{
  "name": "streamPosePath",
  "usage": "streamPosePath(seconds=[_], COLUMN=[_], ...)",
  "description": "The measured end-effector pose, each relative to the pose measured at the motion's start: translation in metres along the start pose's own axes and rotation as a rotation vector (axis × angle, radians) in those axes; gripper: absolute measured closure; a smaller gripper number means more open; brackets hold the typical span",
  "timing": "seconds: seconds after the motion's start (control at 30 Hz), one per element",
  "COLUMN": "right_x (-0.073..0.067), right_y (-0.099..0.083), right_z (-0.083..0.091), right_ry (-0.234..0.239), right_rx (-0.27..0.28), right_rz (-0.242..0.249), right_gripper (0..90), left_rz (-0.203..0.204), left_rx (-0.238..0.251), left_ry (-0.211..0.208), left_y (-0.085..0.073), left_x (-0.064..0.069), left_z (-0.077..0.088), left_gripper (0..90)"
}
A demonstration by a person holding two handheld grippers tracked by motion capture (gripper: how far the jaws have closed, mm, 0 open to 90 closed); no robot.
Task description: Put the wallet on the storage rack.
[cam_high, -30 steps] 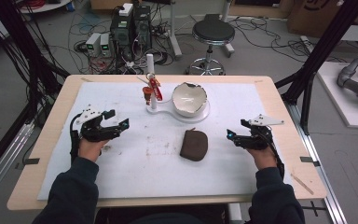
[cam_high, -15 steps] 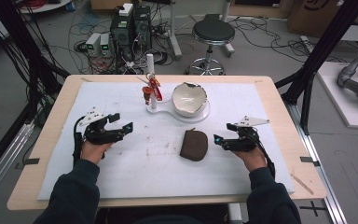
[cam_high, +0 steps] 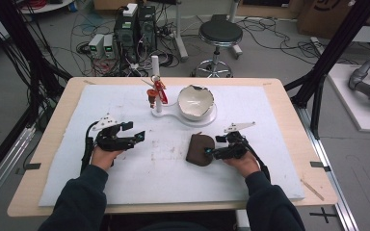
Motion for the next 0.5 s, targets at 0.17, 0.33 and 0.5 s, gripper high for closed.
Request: streamPosePath(seconds=[0.17, 0.33, 0.5], right_x=[-0.001, -0.011, -0.020], right_y=[-0.003, -0.001, 0.002], right_z=[-0.006, -0.003, -0.001], right_ry=[0.093, 0.105, 0.095], right_rx=[-0.039, -0.033, -0.012], right_rz=[-0.066, 0.005, 0.113], right_gripper=[26.3, 35.0, 37.0], left_rz=[0.012, 0.018, 0.061], left_rx=[-0.024, -0.048, -0.058], left_ry=[-0.029, -0.056, -0.113], left_y=[-0.004, -0.007, -0.008], left_x=[0.008, 0.017, 0.029], left_z=[-0.006, -0.015, -0.030], left_gripper=[27.9, 27.8, 27.8])
Point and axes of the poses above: each handheld gripper's, and its own axes: z roughly backward along the jaws, y roughly out of its top, x roughly to its right, the point moved 9 cm from there along -z, roughly forward along the jaws, and after that the axes turned 7 degrees about -y, right-handed, at the moved point
